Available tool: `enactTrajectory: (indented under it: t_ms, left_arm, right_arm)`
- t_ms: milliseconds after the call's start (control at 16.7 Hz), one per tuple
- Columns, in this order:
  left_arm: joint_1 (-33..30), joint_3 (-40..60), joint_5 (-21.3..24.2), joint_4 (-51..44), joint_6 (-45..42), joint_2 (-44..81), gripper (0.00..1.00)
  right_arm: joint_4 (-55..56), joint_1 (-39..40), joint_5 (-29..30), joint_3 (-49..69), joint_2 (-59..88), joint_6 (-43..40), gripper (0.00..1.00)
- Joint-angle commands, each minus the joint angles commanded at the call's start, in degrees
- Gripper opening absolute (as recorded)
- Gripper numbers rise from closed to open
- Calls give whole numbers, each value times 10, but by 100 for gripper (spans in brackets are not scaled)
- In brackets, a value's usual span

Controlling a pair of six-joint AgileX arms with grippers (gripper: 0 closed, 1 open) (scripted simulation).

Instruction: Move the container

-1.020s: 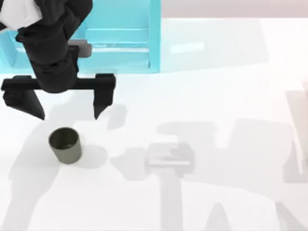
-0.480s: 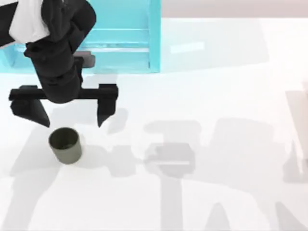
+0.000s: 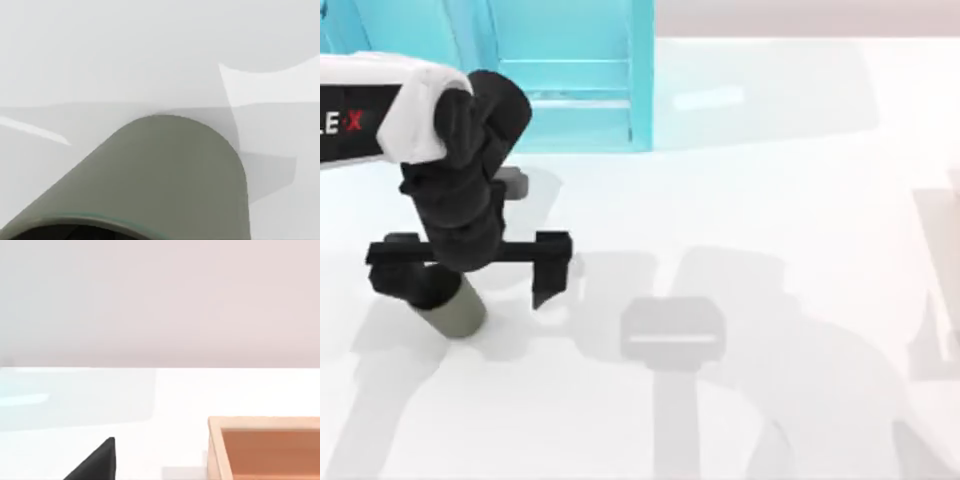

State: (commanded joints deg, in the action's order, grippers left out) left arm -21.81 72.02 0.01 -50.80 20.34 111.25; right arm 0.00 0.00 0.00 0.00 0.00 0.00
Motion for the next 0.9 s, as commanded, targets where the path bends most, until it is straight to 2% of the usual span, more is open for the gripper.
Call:
enactTrajectory:
  t_ms: [180,900]
  left_arm:
    - [0,0,0,0,0,0,100]
    - [0,0,0,0,0,0,10]
  right_arm:
    - [0,0,0,0,0,0,100]
    - [0,0,0,0,0,0,100]
